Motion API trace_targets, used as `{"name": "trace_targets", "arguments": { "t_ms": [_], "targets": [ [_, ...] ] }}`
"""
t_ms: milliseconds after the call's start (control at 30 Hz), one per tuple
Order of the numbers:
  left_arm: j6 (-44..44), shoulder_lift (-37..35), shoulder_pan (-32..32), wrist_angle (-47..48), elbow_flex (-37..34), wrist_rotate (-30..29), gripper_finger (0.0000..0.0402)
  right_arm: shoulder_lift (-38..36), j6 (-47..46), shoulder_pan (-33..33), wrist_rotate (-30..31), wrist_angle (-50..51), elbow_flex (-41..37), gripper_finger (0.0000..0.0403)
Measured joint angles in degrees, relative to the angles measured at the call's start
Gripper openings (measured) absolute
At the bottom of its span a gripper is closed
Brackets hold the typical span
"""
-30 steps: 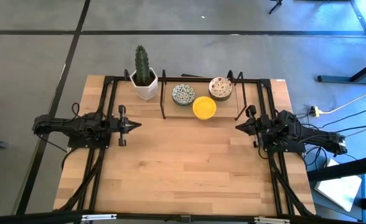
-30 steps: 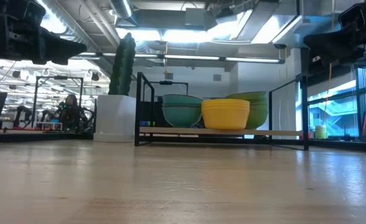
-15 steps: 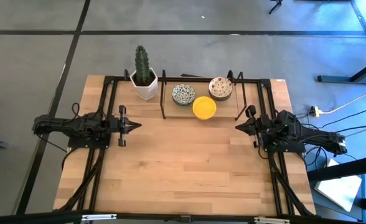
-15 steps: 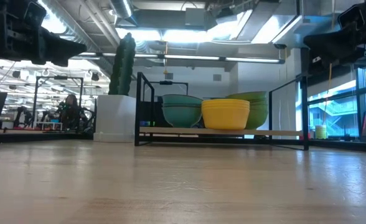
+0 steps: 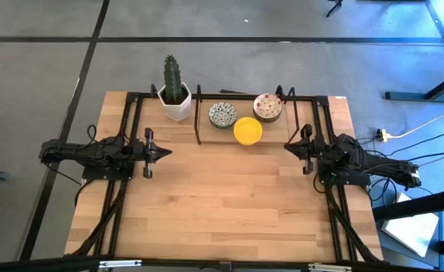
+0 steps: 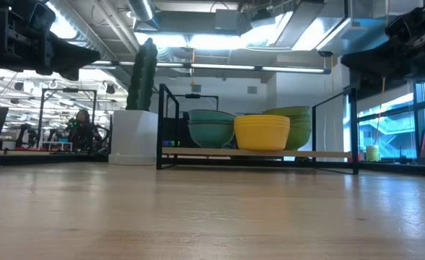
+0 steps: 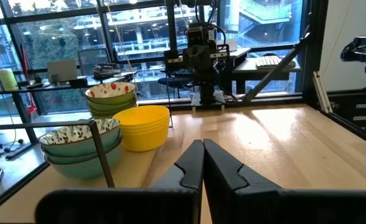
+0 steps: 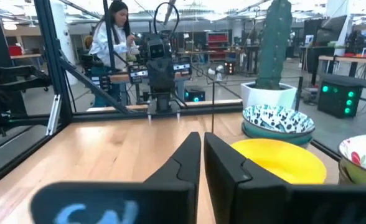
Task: Pick & Place Mini bowls
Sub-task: Return to Home Position
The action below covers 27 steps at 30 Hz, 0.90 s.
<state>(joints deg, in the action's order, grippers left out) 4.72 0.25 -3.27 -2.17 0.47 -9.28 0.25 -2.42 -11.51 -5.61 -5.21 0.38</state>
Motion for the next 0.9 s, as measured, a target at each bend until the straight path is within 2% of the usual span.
{"name": "trace_targets", "arguments": {
  "t_ms": [900],
  "targets": [
    [0.03,0.0,0.0,-0.13,0.0,-0.04,0.0004,0.0,-0.13,0.0,0.0,1.46,0.0,0.0029]
  ]
}}
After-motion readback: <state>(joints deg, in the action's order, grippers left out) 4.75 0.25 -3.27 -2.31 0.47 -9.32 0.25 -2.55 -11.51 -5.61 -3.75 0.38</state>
